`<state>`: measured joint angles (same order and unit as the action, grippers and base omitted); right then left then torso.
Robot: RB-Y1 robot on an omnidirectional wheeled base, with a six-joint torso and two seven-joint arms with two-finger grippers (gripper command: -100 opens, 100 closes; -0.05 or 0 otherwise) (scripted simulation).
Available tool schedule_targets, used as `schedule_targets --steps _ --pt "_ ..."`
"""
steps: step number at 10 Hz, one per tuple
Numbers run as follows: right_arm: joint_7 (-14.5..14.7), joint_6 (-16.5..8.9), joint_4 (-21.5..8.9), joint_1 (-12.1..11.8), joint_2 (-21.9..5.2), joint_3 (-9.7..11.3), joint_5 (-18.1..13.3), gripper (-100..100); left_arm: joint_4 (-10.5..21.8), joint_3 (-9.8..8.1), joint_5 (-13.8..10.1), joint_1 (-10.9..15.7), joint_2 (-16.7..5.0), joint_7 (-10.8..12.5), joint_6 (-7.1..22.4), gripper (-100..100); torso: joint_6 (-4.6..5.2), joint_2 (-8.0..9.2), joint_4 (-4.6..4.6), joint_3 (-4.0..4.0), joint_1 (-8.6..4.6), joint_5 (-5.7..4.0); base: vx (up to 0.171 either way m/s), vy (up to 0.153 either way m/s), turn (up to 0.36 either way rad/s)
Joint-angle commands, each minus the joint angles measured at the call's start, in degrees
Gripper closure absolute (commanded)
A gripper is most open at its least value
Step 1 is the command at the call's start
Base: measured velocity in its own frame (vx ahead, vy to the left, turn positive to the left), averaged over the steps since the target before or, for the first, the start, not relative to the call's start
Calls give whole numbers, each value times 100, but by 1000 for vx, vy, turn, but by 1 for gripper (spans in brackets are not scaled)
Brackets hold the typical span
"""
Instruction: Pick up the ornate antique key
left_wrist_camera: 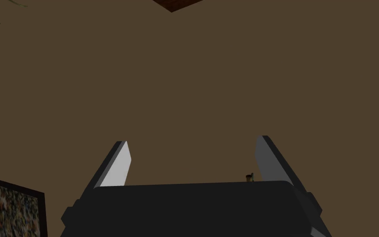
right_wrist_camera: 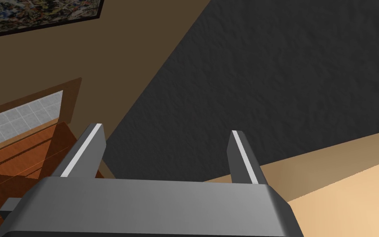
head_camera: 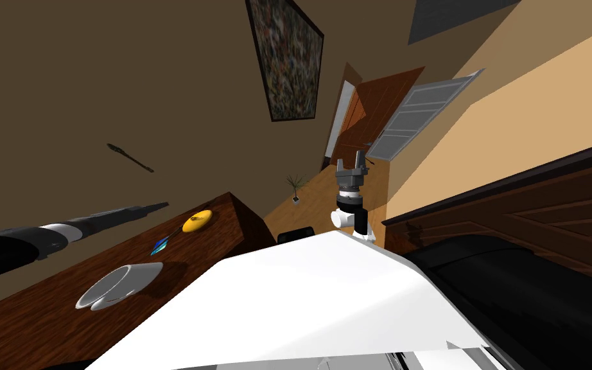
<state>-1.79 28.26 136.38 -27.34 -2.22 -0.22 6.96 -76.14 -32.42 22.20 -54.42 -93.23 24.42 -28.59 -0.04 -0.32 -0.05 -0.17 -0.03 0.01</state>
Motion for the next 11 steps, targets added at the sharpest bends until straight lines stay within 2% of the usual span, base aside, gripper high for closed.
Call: schedule_targets --steps 1,2,6,7,8,10,11 --pt "0 0 0 0 0 0 0 0 0 0 0 0 0 0 0 -100 0 0 0 0 0 0 43 9 -32" --pt "0 0 0 0 0 0 0 0 -2 -2 5 -2 14 -11 2 100 -2 1 -1 -1 -1 -1 0 0 0" --pt "0 0 0 0 0 0 0 0 -1 -2 4 -2 12 -10 2 100 -3 16 3 9 -4 -2 0 0 0" --pt "0 0 0 0 0 0 0 0 -1 -2 4 -2 12 -10 2 0 -3 17 3 9 -5 -2 0 0 0" --pt "0 0 0 0 0 0 0 0 181 -74 -11 17 -134 118 -142 -100 -3 17 3 9 -5 -2 30 -18 137" --pt "0 0 0 -1 1 0 0 0 468 -186 -33 47 -365 316 -374 -100 -8 -2 0 -1 -24 -7 73 -57 199" --pt "0 0 0 -1 1 0 0 0 468 -186 -33 47 -365 316 -374 -100 -3 -8 -2 -5 -29 -9 50 -44 16"
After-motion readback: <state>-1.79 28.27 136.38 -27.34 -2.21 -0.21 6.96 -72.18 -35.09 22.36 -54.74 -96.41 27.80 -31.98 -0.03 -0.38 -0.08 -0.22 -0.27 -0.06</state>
